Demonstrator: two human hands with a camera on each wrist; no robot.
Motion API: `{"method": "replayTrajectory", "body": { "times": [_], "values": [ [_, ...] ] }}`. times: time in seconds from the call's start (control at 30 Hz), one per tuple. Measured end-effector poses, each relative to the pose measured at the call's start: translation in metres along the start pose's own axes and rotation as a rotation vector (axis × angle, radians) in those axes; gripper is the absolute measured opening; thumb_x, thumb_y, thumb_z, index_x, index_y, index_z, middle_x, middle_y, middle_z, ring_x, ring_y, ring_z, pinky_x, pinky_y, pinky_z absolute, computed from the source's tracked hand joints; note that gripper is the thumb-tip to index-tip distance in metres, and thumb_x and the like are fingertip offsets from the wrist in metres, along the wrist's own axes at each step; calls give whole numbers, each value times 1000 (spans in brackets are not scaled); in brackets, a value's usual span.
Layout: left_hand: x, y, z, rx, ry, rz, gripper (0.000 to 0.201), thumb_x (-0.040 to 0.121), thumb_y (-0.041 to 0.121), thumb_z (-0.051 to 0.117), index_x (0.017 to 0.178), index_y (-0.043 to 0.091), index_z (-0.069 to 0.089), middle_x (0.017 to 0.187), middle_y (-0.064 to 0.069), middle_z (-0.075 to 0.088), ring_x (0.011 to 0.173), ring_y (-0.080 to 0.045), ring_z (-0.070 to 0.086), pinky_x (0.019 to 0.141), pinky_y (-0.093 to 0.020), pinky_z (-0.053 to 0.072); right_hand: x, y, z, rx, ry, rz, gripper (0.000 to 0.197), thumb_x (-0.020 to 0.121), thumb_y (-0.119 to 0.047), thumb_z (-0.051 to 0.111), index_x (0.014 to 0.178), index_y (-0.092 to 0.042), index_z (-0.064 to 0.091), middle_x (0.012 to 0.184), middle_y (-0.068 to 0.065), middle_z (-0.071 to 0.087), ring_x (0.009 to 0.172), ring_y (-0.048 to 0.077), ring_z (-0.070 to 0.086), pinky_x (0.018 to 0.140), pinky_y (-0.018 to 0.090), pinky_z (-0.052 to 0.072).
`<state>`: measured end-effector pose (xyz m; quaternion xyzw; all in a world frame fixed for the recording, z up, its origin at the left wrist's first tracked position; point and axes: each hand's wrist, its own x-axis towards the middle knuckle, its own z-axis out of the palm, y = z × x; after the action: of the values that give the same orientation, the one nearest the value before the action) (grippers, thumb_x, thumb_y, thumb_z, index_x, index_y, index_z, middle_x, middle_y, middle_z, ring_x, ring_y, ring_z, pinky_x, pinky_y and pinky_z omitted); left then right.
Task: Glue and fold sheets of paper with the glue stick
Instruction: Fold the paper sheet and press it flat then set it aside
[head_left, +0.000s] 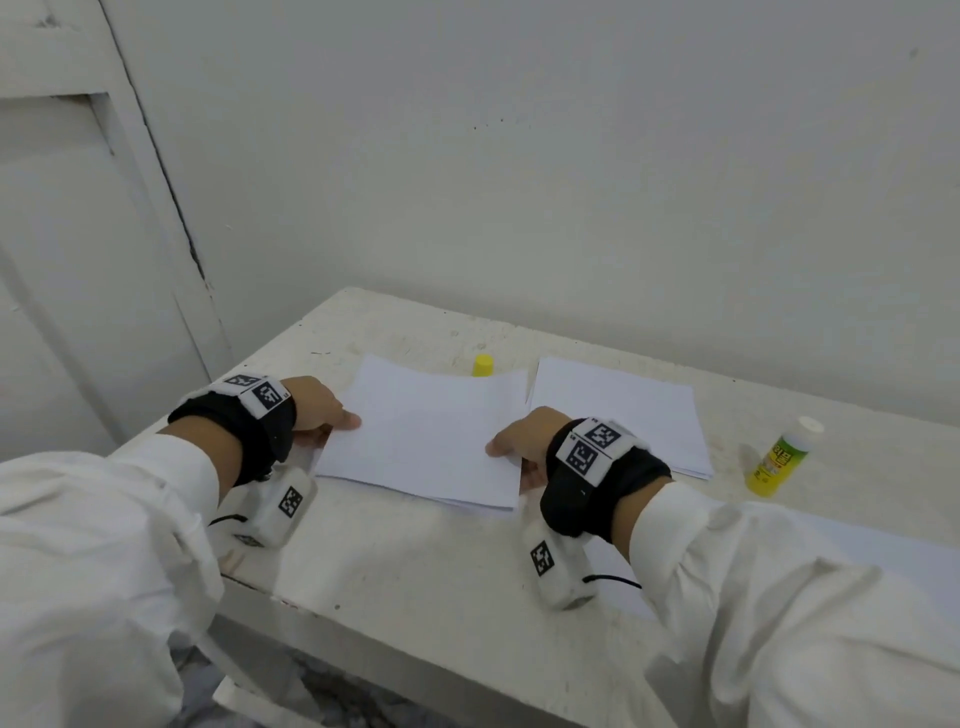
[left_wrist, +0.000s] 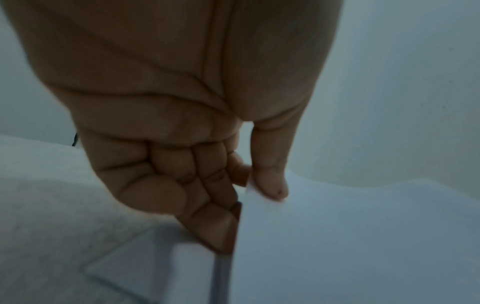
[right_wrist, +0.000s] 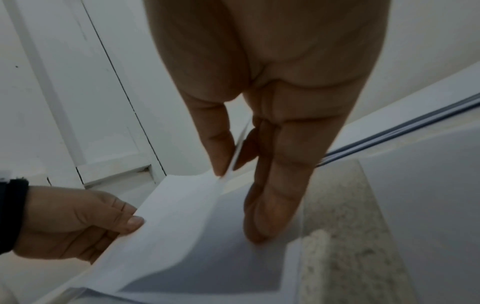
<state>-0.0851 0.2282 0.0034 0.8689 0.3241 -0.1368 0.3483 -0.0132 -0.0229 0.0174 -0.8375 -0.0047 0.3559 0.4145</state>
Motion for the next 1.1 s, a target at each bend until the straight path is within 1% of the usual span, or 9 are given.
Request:
{"method": "replayTrajectory", "body": {
  "times": [0.13,0.3,0.43,0.57,0.67,0.83,0.9,0.97,1.1],
  "values": [
    [-9,2,-3,-71,-20,-27,28,93,27,60,78,4,55,82,-12,62,85,-28,58,69,-29,47,-3,5,-2,54,-37,6,30,89,-8,62,116,2,53,117,25,62,104,38,64,88,52,52],
    [-19,4,-2,-203,13,-24,27,97,21,53,77,4,51,71,-12,56,64,-24,54,58,-28,44,-6,4,4,23,-37,-17,36,88,-16,64,115,4,52,112,28,64,101,43,64,88,58,50],
    [-26,3,3,-198,64,-3,29,99,29,50,87,2,53,80,-15,59,73,-28,56,68,-31,46,-5,7,5,-14,4,-44,41,84,-27,68,112,1,57,108,21,67,100,39,65,90,53,51],
    [-36,0,12,-80,-37,0,18,86,20,71,91,9,58,77,-7,61,67,-22,56,63,-27,46,-17,6,10,-42,23,-53,23,87,-24,67,82,-5,56,78,12,63,86,31,64,91,47,52],
    [-39,-2,18,47,-40,-71,44,73,22,83,106,0,64,94,-15,68,85,-30,66,66,-26,50,-19,6,17,-98,-20,-25,21,84,-17,71,82,-4,55,74,13,60,78,31,61,92,47,52],
    [-53,4,21,-59,55,-117,34,83,19,72,65,5,47,46,-4,53,38,-17,50,34,-23,38,-18,4,20,-114,-36,-16,19,87,-11,66,98,-4,53,93,13,56,101,34,62,88,44,54],
    [-53,1,18,-178,37,-119,27,86,13,68,72,0,50,39,-6,54,30,-17,52,30,-22,39,-16,1,18,-52,-51,-18,22,87,-8,64,105,-2,54,115,16,57,100,33,60,82,43,56],
    [-55,-1,14,-310,-10,-140,17,89,10,64,91,-4,54,62,-15,64,40,-23,61,30,-23,42,-17,-1,16,-11,-53,15,15,88,-7,62,97,-2,51,122,22,55,93,38,60,78,45,55],
    [-52,-8,8,-435,-26,-141,38,90,15,65,119,-6,52,83,-22,70,52,-31,68,53,-35,55,-18,2,15,61,-26,35,22,89,-10,63,102,-1,47,84,20,57,76,37,61,84,46,54]
  ]
}}
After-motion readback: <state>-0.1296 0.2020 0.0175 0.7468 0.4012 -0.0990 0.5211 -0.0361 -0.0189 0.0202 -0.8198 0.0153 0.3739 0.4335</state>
